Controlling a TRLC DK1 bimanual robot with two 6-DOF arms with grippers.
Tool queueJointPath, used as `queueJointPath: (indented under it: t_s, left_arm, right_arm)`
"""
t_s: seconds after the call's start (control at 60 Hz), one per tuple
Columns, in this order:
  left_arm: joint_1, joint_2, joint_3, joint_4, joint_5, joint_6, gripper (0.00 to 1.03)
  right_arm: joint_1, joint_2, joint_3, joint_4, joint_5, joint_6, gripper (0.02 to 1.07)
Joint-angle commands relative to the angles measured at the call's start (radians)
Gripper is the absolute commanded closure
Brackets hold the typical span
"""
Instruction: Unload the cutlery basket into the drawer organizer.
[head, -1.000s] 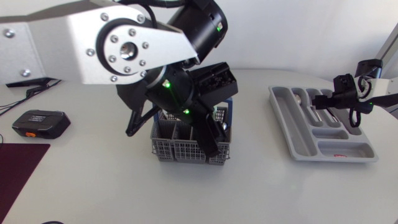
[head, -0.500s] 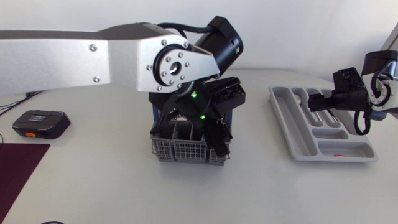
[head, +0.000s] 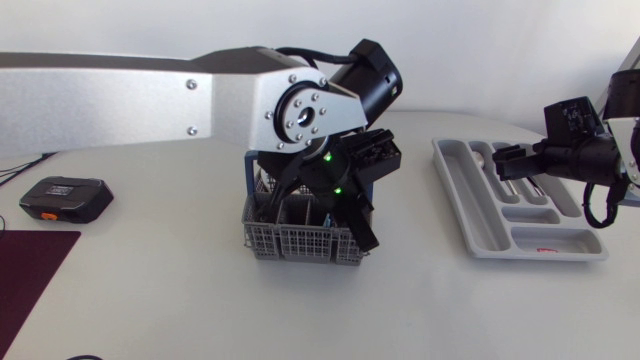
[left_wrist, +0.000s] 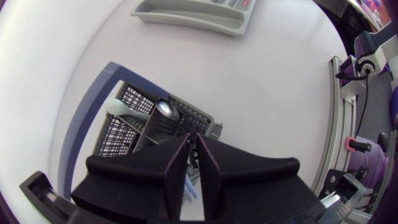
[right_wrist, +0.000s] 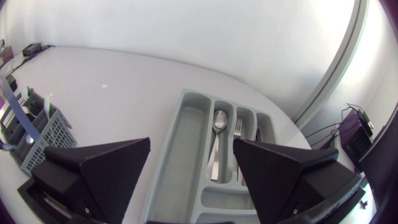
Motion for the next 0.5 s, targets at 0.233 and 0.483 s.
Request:
queueJointPath:
  t_s: [0.233, 0.483]
  left_arm:
    - [0.029, -0.037, 0.059, -0.059, 0.021, -0.040, 1.00]
    - [0.151, -0.098, 0.112, -0.105, 0.248, -0.097, 1.00]
  right_arm:
    - [0.028, -0.056, -0.051, -0.037, 0.007, 0.023, 0.11]
    - [0.061, -0.097, -0.075, -0.063, 0.007, 0.023, 0.11]
